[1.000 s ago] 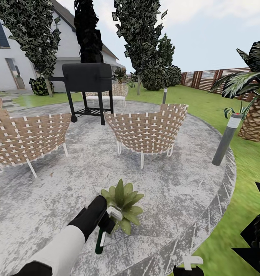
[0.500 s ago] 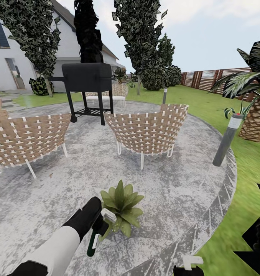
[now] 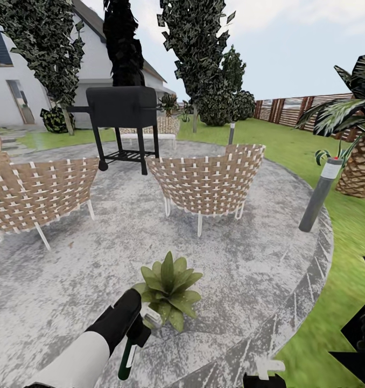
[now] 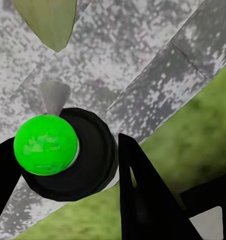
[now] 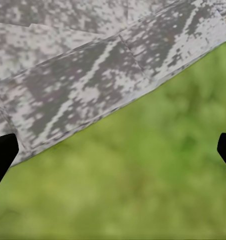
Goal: Pick up the pesticide atomizer in the garden and spray insectifuge to fully cover both potted plants in the garden.
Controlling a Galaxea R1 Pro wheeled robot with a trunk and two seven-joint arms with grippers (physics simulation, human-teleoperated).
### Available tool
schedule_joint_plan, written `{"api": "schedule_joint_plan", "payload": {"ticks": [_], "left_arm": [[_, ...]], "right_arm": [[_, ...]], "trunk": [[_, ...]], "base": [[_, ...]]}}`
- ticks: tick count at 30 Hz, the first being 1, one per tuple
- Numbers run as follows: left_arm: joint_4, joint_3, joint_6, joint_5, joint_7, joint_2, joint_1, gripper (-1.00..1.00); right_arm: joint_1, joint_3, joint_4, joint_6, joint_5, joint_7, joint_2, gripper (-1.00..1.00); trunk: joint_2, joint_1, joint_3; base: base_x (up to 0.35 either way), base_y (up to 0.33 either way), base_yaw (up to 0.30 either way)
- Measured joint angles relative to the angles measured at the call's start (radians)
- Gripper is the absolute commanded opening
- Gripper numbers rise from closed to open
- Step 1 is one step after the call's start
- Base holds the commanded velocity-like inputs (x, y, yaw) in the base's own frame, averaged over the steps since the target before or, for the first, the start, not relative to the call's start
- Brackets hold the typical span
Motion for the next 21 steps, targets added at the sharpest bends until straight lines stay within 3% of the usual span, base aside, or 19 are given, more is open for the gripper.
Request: {"api": "schedule_joint_plan", "payload": {"ticks": [7,13,16,18,21], "left_arm": [[-0.001,0.002,0.002,0.004,-0.001,-0.005,-0.007,-1.00],[0.042,0.003,0.005,0.009,-0.016,-0.008,-0.125,-1.00],[0.148,0.004,0.007,0.011,-0.071,-0.009,-0.195,-1.00],[0.237,0.003,0.006,0.014,-0.157,-0.009,-0.262,-1.00],[0.258,-0.003,0.005,0.013,-0.211,-0.025,-0.298,-1.00]], "right_arm": [[0.000,0.000,0.000,0.000,0.000,-0.001,0.000,1.00],[0.000,0.000,0.001,0.000,0.003,0.000,-0.002,1.00],[0.000,0.000,0.001,0.000,0.003,0.000,-0.002,1.00],[0.000,0.001,0.001,0.000,0.004,0.000,-0.002,1.00],[0.000,0.002,0.002,-0.001,0.005,0.000,-0.001,1.00]], "trunk": [[-0.014,0.008,-0.014],[-0.014,0.008,-0.014],[-0.014,0.008,-0.014],[-0.014,0.008,-0.014],[-0.014,0.008,-0.014]], "base": [[0.000,0.000,0.000],[0.000,0.000,0.000],[0.000,0.000,0.000],[0.000,0.000,0.000],[0.000,0.000,0.000]]}}
